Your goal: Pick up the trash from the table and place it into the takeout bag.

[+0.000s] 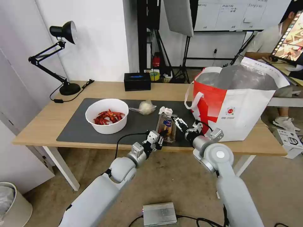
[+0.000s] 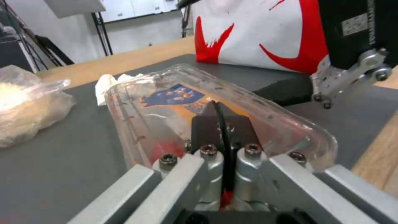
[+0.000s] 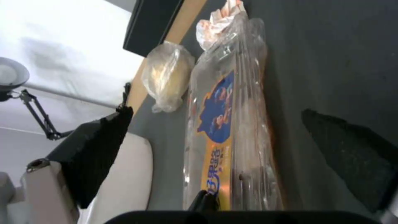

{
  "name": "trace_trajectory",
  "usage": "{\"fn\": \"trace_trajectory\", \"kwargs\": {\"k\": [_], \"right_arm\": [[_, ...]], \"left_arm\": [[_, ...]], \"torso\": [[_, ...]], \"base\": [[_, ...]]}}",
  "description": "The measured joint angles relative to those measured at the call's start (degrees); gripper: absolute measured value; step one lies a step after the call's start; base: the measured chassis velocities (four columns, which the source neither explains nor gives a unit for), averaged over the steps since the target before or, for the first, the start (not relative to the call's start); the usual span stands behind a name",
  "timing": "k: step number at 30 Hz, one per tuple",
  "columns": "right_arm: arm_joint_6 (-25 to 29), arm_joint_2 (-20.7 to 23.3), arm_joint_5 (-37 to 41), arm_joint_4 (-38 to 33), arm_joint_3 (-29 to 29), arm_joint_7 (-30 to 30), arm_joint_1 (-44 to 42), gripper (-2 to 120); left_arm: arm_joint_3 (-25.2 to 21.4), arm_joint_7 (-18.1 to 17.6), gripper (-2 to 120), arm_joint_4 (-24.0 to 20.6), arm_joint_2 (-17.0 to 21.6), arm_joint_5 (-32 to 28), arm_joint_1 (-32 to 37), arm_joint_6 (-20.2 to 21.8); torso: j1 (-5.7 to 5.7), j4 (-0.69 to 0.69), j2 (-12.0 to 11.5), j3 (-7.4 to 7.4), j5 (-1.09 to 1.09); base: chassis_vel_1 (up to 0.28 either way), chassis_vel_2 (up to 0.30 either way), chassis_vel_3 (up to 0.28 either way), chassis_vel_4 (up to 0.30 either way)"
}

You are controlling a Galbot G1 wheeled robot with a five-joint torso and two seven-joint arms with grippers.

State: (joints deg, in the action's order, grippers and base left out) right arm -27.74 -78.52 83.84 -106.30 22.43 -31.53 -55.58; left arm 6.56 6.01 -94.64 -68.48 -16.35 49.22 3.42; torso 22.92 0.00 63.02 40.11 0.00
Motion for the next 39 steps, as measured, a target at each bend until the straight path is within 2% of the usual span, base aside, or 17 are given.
{"fn": "trace_trajectory", "kwargs": {"k": [26,31,32,33,35,36,38,39], "right_arm": [[-0.84,-2.19,-2.64,3.65,-2.20,-0.31,2.76,100],[-1.11,-2.16,-3.24,4.06,-2.29,-0.55,2.84,84],[-1.11,-2.16,-3.24,4.06,-2.29,-0.55,2.84,84],[-1.18,-2.14,-3.32,4.23,-2.30,-0.91,2.88,75],[-1.24,-2.14,-3.34,4.36,-2.27,-1.08,2.90,72],[-1.26,-2.12,-3.37,4.47,-2.21,-1.22,2.91,65],[-1.27,-2.09,-3.38,4.54,-2.19,-1.26,2.91,62],[-1.28,-2.03,-3.41,4.61,-2.18,-1.28,2.89,56]], "left_arm": [[-0.92,0.02,0,-0.20,-0.32,-0.02,1.12,-0.09],[-0.81,0.02,0,-0.03,-0.51,-0.06,0.92,-0.10],[-0.81,0.02,0,-0.03,-0.51,-0.06,0.92,-0.10],[-0.70,0.01,0,-0.01,-0.56,-0.13,0.91,-0.10],[-0.65,0.01,0,0.01,-0.61,-0.22,0.90,-0.11],[-0.64,0.01,0,0.03,-0.70,-0.31,0.87,-0.17],[-0.63,0.01,0,0.02,-0.72,-0.40,0.87,-0.21],[-0.63,0.01,4,0.01,-0.72,-0.56,0.87,-0.25]], "torso": [[0.00,0.00,0.00,0.00,0.00],[0.00,0.00,0.00,0.00,0.00],[0.00,0.00,0.00,0.00,0.00],[0.00,0.00,0.00,0.00,0.00],[0.00,0.00,0.00,0.00,0.00],[0.00,0.00,0.00,0.00,0.00],[0.00,0.00,0.00,0.00,0.00],[0.00,0.00,0.00,0.00,0.00]], "base": [[0.000,0.000,0.000,0.000],[0.000,0.000,0.000,0.000],[0.000,0.000,0.000,0.000],[0.000,0.000,0.000,0.000],[0.000,0.000,0.000,0.000],[0.000,0.000,0.000,0.000],[0.000,0.000,0.000,0.000],[0.000,0.000,0.000,0.000]]}}
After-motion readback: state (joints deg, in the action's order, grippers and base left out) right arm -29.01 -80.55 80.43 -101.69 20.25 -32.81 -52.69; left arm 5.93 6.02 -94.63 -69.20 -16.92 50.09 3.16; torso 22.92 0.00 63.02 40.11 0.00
